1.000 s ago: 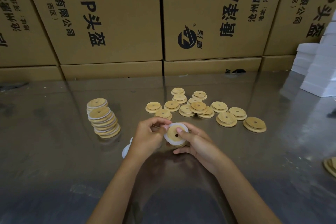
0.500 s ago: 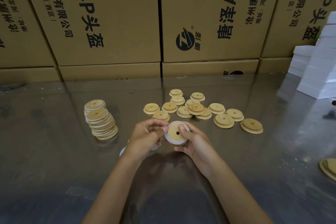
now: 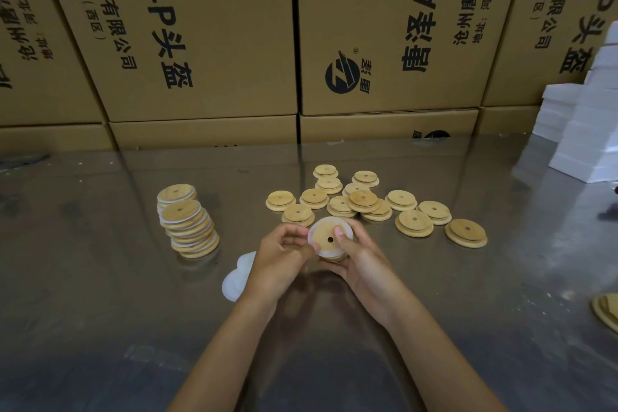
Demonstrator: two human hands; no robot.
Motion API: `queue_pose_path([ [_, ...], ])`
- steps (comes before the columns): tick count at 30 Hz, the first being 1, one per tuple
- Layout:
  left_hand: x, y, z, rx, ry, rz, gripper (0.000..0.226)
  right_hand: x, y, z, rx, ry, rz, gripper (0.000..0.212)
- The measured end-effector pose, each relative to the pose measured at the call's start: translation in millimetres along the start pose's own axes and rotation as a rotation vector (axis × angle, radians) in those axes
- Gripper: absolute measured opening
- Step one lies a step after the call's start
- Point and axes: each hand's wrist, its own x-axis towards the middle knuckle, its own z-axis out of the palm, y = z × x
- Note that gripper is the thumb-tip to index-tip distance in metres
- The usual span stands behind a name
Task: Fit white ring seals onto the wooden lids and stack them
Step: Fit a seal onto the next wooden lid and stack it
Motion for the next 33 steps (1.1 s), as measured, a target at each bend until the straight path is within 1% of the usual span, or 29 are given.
queue_pose_path([
  [3, -0.8, -1.1, 2.7, -0.057, -0.011, -0.031, 0.025, -1.6, -1.9, 2.9, 0.009, -0.009, -0.012, 0.031],
  [5, -1.3, 0.0, 2.4, -0.083, -0.004, -0.034, 0.021, -2.2, -2.5, 3.0, 0.028, -0.005, -0.002, 0.032],
  [8, -1.3, 3.1, 0.4, -0.058, 0.038, 0.03, 0.014, -1.6, -2.1, 1.4, 0.04, 0.004, 0.024, 0.03],
  [11, -1.5, 5.8, -0.8, -0.041, 0.055, 0.079, 0.014, -1.4, -0.5, 2.2, -0.031, 0.016, 0.025, 0.028],
  [16, -2.4, 7.5, 0.5, -0.04, 0.038, 0.078, 0.008, -2.4, 2.7, 7.6, -0.136, 0.033, -0.009, 0.021],
  [21, -2.5, 8.2, -0.6, -0.062, 0.012, 0.049, 0.003, -2.3, 2.5, 3.2, -0.085, -0.02, -0.008, 0.023],
  [24, -2.5, 10.1, -3.0, -0.084, -0.016, 0.016, 0.006, -1.9, 1.8, 1.4, -0.016, -0.045, 0.01, 0.025],
  [27, -2.0, 11.4, -3.1, -0.053, -0.046, 0.012, 0.01, -0.5, 0.6, 0.8, 0.057, -0.031, 0.028, 0.023],
  [33, -0.6, 8.4, -4.1, 0.037, -0.107, 0.015, 0.011, 1.4, -6.7, -3.8, 0.131, -0.016, 0.065, 0.03],
])
